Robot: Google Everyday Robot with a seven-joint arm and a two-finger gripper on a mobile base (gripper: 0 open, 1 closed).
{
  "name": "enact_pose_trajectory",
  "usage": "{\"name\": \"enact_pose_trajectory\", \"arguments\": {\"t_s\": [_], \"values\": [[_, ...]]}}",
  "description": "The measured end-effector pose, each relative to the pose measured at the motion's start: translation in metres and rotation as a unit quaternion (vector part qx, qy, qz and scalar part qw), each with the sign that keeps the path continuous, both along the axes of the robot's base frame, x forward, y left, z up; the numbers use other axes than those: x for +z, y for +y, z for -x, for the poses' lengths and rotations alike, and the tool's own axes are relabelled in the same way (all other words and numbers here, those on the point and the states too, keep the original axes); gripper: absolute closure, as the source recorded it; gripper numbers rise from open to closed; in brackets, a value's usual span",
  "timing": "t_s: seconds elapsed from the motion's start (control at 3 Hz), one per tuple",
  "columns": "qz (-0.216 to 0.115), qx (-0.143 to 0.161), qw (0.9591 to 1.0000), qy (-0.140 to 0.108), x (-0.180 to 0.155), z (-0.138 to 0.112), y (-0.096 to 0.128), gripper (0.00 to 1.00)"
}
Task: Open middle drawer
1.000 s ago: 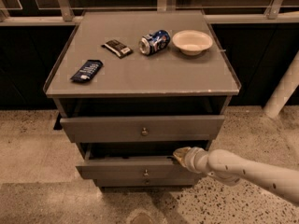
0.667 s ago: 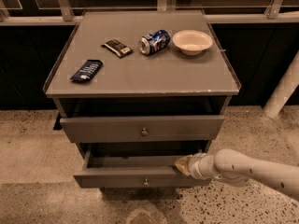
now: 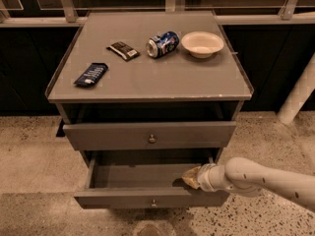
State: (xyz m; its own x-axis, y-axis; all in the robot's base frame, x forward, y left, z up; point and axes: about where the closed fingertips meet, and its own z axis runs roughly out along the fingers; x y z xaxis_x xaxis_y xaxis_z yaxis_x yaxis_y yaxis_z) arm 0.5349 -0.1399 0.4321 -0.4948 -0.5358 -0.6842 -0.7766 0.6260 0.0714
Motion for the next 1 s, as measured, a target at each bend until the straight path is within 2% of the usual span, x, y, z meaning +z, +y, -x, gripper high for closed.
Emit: {"name": "enact_pose_trajectory", "arguments": {"t_s": [0.67,1.0], "values": [[-0.016,-0.009,0.9998,0.006,-0.013,0.024,0.005,1.00],[-0.023,-0.022,0.9995,-0.007,-0.009,0.041,0.004,1.00]]}}
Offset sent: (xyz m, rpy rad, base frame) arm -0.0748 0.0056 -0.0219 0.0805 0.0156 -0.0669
